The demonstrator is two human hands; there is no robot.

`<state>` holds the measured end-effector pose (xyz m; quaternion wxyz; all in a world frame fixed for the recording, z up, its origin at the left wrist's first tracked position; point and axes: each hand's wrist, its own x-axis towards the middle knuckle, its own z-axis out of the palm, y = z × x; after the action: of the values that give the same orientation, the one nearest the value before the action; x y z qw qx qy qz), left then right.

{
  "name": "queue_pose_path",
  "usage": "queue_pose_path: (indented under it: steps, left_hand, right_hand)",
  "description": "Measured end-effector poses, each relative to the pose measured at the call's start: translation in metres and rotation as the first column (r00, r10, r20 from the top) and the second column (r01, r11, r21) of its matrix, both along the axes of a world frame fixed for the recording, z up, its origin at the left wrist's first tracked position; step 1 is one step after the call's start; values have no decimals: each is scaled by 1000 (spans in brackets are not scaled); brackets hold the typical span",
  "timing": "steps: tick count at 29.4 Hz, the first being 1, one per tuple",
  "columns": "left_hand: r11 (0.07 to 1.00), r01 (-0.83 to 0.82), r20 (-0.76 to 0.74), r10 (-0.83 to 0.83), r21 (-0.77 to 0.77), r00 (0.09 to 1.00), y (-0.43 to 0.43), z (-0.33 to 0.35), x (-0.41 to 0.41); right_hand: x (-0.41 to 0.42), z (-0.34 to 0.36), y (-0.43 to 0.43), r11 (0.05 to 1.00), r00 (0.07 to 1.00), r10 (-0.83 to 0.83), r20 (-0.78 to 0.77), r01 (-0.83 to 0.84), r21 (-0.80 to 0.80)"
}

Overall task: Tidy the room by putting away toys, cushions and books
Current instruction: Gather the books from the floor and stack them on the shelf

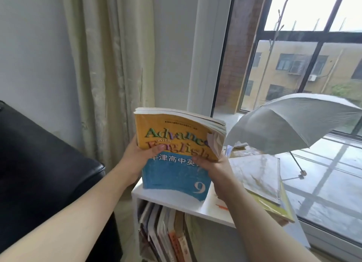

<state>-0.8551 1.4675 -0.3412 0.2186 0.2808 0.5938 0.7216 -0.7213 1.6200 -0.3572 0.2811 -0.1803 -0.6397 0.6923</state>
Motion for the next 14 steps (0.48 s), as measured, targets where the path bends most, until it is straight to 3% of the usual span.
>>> queue_pose_path:
  steps: [6, 10, 14]
  left_hand:
    - [1000, -27, -17, 27, 14, 999, -32, -4, 30]
    - [999, -37, -3, 37, 31, 999, -48, -18, 62]
    - [996, 31, 28, -29, -80, 999, -58, -47, 90]
  right_hand:
    - [37, 4, -24, 999, 999, 34, -17, -34, -18]
    - [77, 7, -36, 989, 990, 141, -20, -140, 49]
    - [112, -25, -42, 989, 989, 132, 64, -136, 58]
